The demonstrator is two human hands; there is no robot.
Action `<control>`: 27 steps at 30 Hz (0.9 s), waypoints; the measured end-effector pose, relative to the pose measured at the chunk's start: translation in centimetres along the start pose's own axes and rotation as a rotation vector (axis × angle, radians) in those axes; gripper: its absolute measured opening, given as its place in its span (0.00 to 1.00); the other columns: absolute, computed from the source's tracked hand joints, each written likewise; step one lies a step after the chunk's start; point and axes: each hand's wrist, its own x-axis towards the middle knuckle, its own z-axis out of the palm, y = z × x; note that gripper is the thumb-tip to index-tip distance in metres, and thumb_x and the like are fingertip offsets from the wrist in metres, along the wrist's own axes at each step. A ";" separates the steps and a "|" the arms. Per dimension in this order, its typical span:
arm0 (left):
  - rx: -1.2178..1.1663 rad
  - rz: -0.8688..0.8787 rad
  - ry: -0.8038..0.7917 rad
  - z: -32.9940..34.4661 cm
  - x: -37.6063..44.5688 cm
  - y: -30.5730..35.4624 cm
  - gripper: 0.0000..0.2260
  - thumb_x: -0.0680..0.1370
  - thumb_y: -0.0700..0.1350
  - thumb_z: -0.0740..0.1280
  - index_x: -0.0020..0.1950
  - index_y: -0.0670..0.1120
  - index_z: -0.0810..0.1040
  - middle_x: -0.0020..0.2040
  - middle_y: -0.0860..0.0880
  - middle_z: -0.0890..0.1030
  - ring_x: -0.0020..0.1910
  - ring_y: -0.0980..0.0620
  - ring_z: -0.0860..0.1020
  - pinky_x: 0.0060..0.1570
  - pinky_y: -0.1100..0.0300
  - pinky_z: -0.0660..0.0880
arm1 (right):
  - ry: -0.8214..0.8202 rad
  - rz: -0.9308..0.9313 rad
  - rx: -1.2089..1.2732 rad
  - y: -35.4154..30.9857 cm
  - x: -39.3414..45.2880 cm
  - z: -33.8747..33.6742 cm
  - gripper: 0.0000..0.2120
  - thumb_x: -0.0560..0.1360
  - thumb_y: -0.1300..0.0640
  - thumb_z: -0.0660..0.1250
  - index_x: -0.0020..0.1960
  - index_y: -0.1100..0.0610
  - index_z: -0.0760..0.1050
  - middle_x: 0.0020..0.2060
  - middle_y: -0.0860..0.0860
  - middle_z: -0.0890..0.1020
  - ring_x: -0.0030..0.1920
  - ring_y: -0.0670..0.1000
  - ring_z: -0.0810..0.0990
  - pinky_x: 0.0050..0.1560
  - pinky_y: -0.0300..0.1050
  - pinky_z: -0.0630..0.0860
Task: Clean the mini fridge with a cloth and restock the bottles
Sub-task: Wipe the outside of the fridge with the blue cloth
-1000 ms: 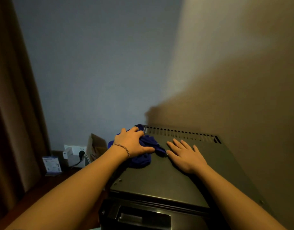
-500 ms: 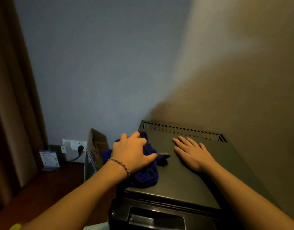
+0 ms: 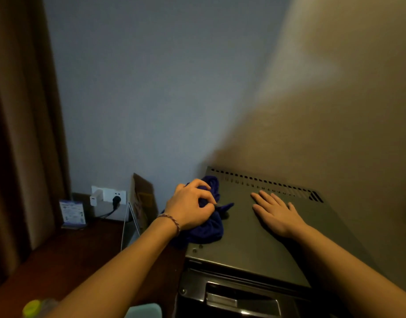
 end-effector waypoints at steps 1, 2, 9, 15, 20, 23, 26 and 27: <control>-0.047 -0.020 -0.011 0.1 -0.3 -0.3 0.08 0.71 0.64 0.66 0.35 0.64 0.77 0.62 0.65 0.70 0.62 0.50 0.68 0.59 0.50 0.72 | -0.015 0.031 0.002 -0.8 0.1 0.0 0.28 0.83 0.35 0.41 0.81 0.39 0.44 0.81 0.45 0.43 0.81 0.52 0.41 0.77 0.66 0.41; -0.082 -0.035 -0.023 0.2 -0.8 -0.5 0.13 0.68 0.70 0.66 0.37 0.62 0.78 0.63 0.64 0.69 0.61 0.51 0.67 0.60 0.51 0.69 | -0.029 0.061 0.001 -1.8 0.2 0.1 0.30 0.82 0.34 0.42 0.81 0.41 0.43 0.81 0.47 0.42 0.81 0.55 0.40 0.76 0.68 0.40; -0.314 -0.138 0.182 0.7 -1.1 -1.1 0.15 0.66 0.59 0.79 0.35 0.54 0.76 0.54 0.56 0.73 0.52 0.57 0.75 0.50 0.62 0.69 | -0.046 0.028 -0.028 -9.3 1.9 0.4 0.31 0.82 0.36 0.42 0.82 0.45 0.41 0.81 0.54 0.40 0.79 0.65 0.38 0.72 0.76 0.39; -0.529 -0.221 0.303 3.2 1.1 -3.2 0.16 0.67 0.58 0.78 0.34 0.53 0.74 0.45 0.52 0.75 0.46 0.51 0.77 0.46 0.56 0.74 | -0.033 0.039 -0.008 -9.9 2.4 0.6 0.31 0.82 0.34 0.40 0.82 0.44 0.43 0.81 0.53 0.42 0.79 0.64 0.38 0.72 0.76 0.38; -0.600 -0.235 0.311 4.2 4.1 -4.2 0.14 0.70 0.55 0.77 0.36 0.55 0.72 0.48 0.51 0.75 0.45 0.54 0.75 0.42 0.63 0.69 | -0.035 0.011 0.023 -11.4 4.1 0.4 0.27 0.84 0.38 0.40 0.81 0.42 0.44 0.81 0.50 0.42 0.80 0.62 0.37 0.71 0.75 0.36; -0.648 -0.247 0.310 5.1 6.6 -5.3 0.12 0.71 0.57 0.74 0.38 0.57 0.72 0.50 0.50 0.77 0.47 0.51 0.77 0.46 0.57 0.74 | -0.011 0.009 0.052 -11.4 4.8 0.6 0.26 0.84 0.39 0.38 0.81 0.40 0.44 0.81 0.49 0.43 0.80 0.60 0.37 0.73 0.73 0.36; -0.692 -0.242 0.311 6.2 8.8 -6.4 0.10 0.72 0.59 0.71 0.41 0.59 0.71 0.51 0.49 0.78 0.48 0.48 0.78 0.48 0.51 0.77 | 0.006 0.008 0.042 -11.2 5.0 1.0 0.26 0.83 0.38 0.37 0.80 0.38 0.43 0.81 0.49 0.43 0.80 0.59 0.37 0.74 0.71 0.36; -0.698 -0.241 0.304 6.5 9.5 -6.7 0.09 0.73 0.60 0.70 0.42 0.59 0.71 0.53 0.48 0.78 0.49 0.48 0.78 0.48 0.51 0.77 | 0.007 0.007 0.031 -11.2 4.9 1.0 0.26 0.83 0.37 0.37 0.80 0.38 0.42 0.81 0.49 0.42 0.80 0.59 0.37 0.74 0.71 0.36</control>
